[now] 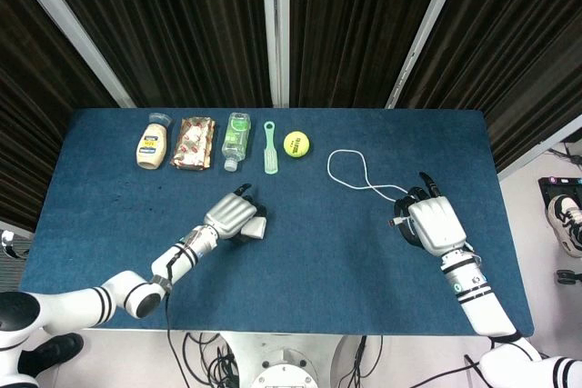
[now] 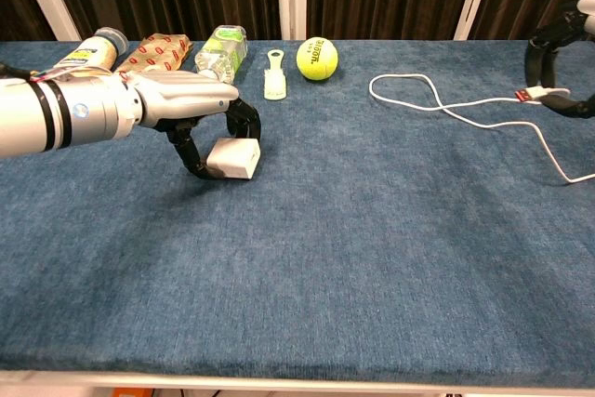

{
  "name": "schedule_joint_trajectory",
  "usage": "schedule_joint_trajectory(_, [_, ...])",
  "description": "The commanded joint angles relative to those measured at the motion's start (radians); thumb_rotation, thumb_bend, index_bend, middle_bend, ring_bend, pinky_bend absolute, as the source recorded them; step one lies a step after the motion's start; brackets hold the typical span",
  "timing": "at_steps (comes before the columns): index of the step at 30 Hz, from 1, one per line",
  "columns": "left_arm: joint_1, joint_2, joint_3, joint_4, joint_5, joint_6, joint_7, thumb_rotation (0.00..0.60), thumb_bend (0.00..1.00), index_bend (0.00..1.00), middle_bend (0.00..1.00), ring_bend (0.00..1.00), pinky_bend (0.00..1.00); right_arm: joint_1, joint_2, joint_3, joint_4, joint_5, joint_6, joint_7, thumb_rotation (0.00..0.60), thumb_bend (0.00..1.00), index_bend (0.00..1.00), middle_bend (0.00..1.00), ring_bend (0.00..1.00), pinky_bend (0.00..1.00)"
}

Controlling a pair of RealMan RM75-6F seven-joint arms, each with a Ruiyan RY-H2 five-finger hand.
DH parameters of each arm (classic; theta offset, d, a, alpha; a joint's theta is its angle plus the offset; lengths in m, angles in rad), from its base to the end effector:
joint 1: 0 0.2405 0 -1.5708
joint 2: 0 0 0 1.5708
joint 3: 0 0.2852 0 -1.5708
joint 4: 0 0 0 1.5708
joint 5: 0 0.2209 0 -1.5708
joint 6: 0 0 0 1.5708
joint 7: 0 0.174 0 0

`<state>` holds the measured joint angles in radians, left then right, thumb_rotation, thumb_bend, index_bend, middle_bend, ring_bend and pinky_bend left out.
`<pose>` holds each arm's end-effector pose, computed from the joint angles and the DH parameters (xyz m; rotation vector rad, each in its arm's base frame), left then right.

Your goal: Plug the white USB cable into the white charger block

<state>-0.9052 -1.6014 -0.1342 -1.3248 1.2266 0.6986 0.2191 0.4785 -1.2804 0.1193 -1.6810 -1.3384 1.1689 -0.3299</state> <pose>-0.1286 0.4053 -0.0890 -2.2059 -0.8685 -0.8148 -0.2283 -0.3318 0.0642 1.7384 -0.8036 0.9101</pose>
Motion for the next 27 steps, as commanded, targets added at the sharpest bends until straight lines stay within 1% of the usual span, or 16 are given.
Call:
schedule_joint_trajectory(1, [0.015,0.0,-0.006,-0.045,-0.06,0.033,0.053,0.6,0.28,0.44,0.45,0.34,0.07,0.011,-0.01,0.01,-0.01,0.01,-0.008,-0.013,0.6,0.39,0.62,0.5,0.27,0.02])
schedule_joint_trajectory(4, [0.024,0.02,-0.012,-0.104,-0.127,0.059,0.103,0.6,0.28,0.44,0.45,0.36,0.07,0.032,-0.028,0.027,-0.026,0.029,-0.024,-0.036,0.6,0.39,0.62,0.5,0.27,0.02])
schedule_joint_trajectory(8, [0.031,0.05,-0.015,-0.183,-0.207,0.11,0.181,0.6,0.29,0.44,0.46,0.37,0.08,0.078,-0.061,0.05,-0.039,0.075,-0.077,-0.077,0.6,0.4,0.62,0.51,0.28,0.02])
schedule_joint_trajectory(12, [0.038,0.072,-0.015,-0.266,-0.277,0.187,0.27,0.6,0.29,0.44,0.47,0.39,0.1,0.142,-0.111,0.077,-0.049,0.156,-0.139,-0.157,0.6,0.4,0.62,0.51,0.28,0.02])
schedule_joint_trajectory(16, [0.036,0.087,-0.014,-0.328,-0.331,0.24,0.339,0.6,0.29,0.44,0.48,0.4,0.1,0.201,-0.172,0.096,-0.048,0.234,-0.161,-0.256,0.6,0.4,0.62,0.5,0.28,0.02])
schedule_joint_trajectory(22, [0.015,0.089,-0.026,-0.388,-0.434,0.304,0.433,0.6,0.28,0.44,0.48,0.41,0.11,0.285,-0.283,0.133,-0.021,0.369,-0.149,-0.379,0.6,0.4,0.62,0.5,0.28,0.02])
schedule_joint_trajectory(27, [-0.017,0.074,-0.054,-0.43,-0.532,0.361,0.507,0.6,0.28,0.44,0.49,0.43,0.12,0.339,-0.377,0.167,0.016,0.453,-0.092,-0.448,0.6,0.42,0.62,0.51,0.28,0.02])
